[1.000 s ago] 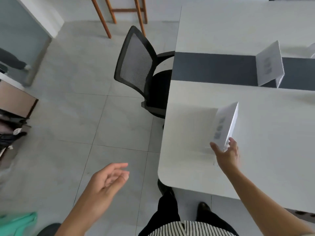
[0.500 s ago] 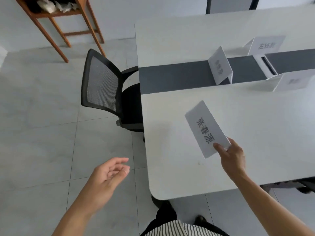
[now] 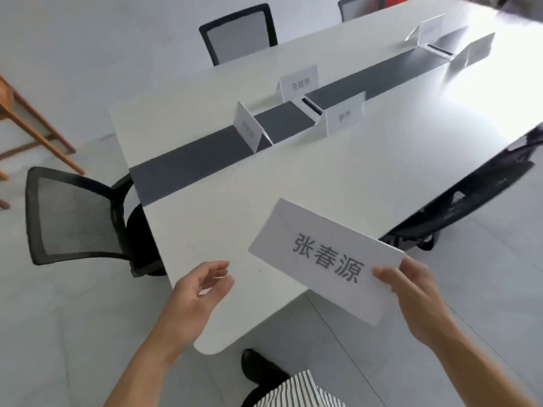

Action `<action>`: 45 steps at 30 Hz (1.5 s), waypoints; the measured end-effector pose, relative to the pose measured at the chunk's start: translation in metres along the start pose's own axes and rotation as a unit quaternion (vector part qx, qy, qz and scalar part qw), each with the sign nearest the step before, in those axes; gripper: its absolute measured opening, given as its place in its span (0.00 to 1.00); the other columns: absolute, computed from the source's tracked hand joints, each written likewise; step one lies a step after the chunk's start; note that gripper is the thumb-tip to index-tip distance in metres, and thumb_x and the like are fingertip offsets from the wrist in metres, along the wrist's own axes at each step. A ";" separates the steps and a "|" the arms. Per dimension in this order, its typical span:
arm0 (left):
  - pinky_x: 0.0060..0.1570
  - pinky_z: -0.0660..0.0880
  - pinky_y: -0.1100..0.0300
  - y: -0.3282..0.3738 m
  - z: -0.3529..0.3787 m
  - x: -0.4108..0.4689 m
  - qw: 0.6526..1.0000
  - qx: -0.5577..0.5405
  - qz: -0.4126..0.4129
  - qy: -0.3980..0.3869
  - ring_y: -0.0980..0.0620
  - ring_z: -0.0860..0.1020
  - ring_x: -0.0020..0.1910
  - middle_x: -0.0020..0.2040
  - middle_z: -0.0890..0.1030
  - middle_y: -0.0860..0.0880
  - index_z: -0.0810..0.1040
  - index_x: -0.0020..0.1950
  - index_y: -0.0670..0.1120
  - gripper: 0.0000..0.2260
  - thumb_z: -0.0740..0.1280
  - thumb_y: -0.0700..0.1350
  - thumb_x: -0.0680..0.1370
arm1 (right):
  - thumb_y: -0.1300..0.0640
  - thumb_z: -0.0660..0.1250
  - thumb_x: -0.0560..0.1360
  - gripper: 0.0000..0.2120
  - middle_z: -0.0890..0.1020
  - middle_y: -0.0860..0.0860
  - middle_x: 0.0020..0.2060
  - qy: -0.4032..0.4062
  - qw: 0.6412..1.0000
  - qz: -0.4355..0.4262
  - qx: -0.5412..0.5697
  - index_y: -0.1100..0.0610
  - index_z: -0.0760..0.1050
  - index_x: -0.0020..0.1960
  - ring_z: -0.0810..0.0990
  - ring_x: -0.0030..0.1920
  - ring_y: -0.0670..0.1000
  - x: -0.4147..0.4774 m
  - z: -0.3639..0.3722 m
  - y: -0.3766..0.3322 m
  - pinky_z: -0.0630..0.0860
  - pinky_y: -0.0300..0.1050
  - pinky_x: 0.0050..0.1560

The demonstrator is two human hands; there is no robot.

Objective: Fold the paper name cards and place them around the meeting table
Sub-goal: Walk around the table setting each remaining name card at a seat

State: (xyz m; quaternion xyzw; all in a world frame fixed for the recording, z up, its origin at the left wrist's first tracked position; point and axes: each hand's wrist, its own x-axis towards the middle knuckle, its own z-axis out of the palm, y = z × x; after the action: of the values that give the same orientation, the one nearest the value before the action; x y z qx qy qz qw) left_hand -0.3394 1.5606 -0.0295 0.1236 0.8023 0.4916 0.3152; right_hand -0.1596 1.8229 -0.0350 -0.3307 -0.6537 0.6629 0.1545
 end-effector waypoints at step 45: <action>0.47 0.75 0.52 0.354 0.822 0.147 0.903 -0.006 0.019 -0.430 0.51 0.84 0.48 0.53 0.85 0.47 0.76 0.63 0.51 0.20 0.70 0.46 0.71 | 0.56 0.65 0.77 0.08 0.87 0.53 0.38 0.465 0.853 0.211 0.104 0.57 0.81 0.51 0.85 0.44 0.56 -0.017 -0.762 0.114 0.78 0.47 0.43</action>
State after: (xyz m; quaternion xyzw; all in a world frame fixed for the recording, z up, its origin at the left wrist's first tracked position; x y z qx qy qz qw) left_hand 0.0229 2.3919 -0.0404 0.3361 0.5832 0.4013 0.6212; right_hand 0.3667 2.3830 -0.0853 -0.7122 -0.3470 0.5128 0.3308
